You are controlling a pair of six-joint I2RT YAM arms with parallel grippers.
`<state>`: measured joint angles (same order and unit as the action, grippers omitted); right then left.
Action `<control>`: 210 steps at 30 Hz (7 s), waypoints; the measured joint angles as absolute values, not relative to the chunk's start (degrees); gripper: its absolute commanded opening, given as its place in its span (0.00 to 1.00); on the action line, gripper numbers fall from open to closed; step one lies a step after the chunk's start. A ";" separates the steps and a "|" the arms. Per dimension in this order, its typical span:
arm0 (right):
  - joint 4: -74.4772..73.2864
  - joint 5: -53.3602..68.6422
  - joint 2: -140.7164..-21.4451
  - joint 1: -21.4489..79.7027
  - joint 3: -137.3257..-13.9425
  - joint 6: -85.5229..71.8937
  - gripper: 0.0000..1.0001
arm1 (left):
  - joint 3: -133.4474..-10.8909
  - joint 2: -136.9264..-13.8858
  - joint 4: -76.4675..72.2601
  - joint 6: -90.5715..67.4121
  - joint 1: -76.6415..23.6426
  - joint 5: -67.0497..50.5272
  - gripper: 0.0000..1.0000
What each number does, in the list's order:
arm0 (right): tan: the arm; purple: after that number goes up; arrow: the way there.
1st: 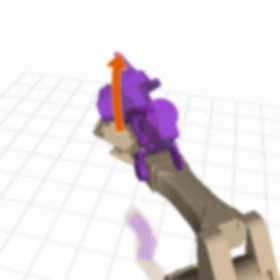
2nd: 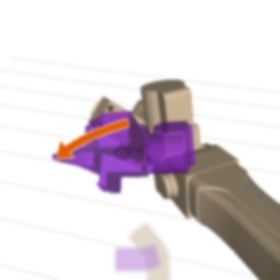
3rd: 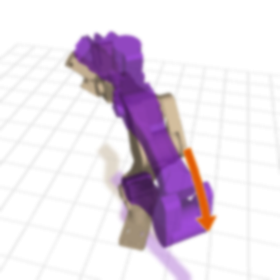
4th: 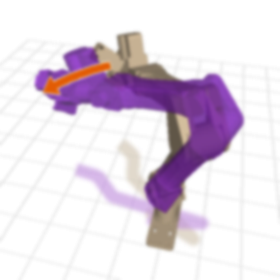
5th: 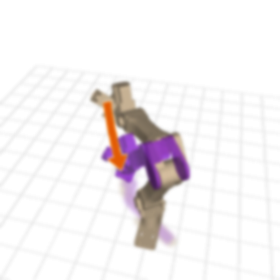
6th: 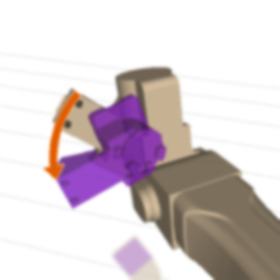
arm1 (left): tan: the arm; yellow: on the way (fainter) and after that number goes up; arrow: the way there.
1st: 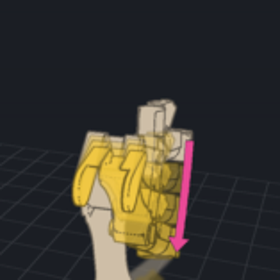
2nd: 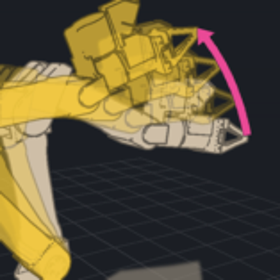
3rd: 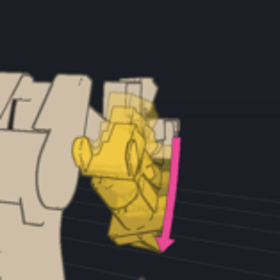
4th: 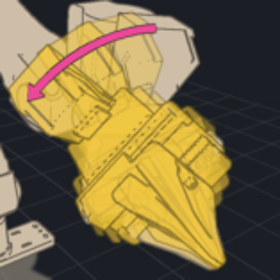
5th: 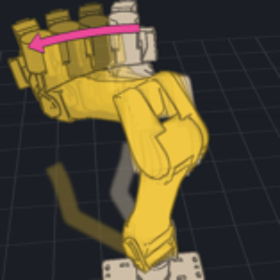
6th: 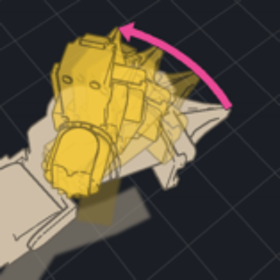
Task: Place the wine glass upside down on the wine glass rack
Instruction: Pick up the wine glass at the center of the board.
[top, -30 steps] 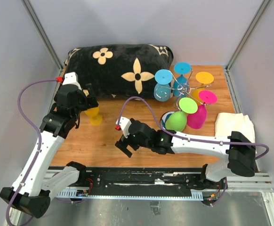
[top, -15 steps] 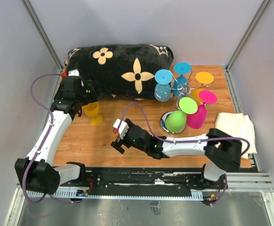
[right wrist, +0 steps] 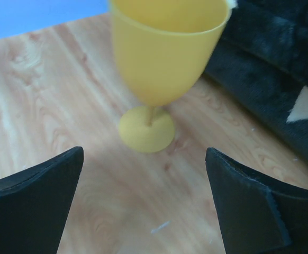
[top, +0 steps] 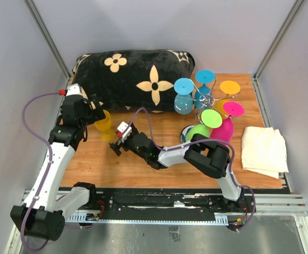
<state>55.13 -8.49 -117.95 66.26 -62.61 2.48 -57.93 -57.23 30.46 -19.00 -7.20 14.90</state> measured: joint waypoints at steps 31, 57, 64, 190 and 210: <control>66.08 -5.61 -143.94 61.23 -90.35 -0.14 0.98 | -53.01 -47.59 31.77 -19.94 -7.20 14.70 1.00; 74.22 2.63 -144.33 59.99 -87.70 3.09 0.61 | -52.58 -44.71 31.81 -20.03 -7.20 14.79 1.00; 75.57 3.01 -139.76 60.07 -80.29 4.97 0.60 | -52.58 -40.77 31.86 -21.41 -7.20 15.75 1.00; 47.00 -42.46 -26.52 105.73 -6.48 28.97 0.98 | -27.20 -22.31 -10.28 -33.52 -67.13 22.50 0.00; -15.94 -35.59 -16.38 105.71 -29.36 10.76 0.94 | -38.54 -16.67 15.75 20.27 -67.18 20.01 0.01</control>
<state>-15.94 -35.59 -16.38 105.71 -29.36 10.76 -38.54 -16.67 15.75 20.27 -67.18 20.01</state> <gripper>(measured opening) 0.938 0.026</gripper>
